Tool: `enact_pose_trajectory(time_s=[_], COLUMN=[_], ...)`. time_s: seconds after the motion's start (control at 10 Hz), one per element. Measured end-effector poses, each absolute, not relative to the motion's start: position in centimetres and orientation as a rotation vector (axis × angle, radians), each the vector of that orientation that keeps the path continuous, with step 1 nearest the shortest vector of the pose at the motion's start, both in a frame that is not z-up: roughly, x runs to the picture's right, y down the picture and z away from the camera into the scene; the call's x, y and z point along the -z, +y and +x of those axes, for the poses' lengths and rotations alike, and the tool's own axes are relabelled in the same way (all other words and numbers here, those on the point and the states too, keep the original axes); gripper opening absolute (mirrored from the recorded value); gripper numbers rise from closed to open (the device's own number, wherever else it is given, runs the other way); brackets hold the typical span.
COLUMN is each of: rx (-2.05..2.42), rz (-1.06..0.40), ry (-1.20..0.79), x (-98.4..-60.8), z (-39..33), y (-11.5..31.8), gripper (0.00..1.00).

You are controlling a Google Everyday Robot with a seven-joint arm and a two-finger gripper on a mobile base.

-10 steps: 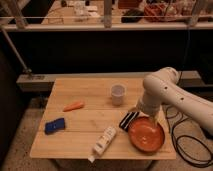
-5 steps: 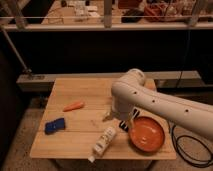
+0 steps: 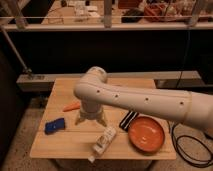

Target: Move the arm in a circular motion

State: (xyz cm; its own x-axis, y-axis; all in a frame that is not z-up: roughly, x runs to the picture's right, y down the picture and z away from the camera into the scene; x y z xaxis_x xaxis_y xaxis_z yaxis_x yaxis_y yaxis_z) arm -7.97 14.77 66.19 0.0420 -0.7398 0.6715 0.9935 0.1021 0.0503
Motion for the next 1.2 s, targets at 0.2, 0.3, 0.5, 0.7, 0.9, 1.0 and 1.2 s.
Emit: enact_pose_trajectory(time_s=[0.2, 0.3, 0.5, 0.7, 0.9, 1.0, 1.2], rx=[1.417, 1.410, 1.386, 1.337, 1.266, 1.216, 1.122], rz=[-0.482, -0.470, -0.455, -0.451, -0.460, -0.471, -0.492], ry=[-0.659, -0.662, -0.657, -0.632, -0.589, -0.558, -0.508], x=[-69.2, -71.0, -73.9, -77.1, -80.3, -81.7, -83.6], z=[-10.7, -11.4, -11.2, -9.2, -5.1, -2.0, 3.0], y=[11.9, 9.9, 6.3, 2.5, -0.8, -2.1, -3.3], gripper=[0.80, 0.80, 0.80, 0.80, 0.80, 0.80, 0.80])
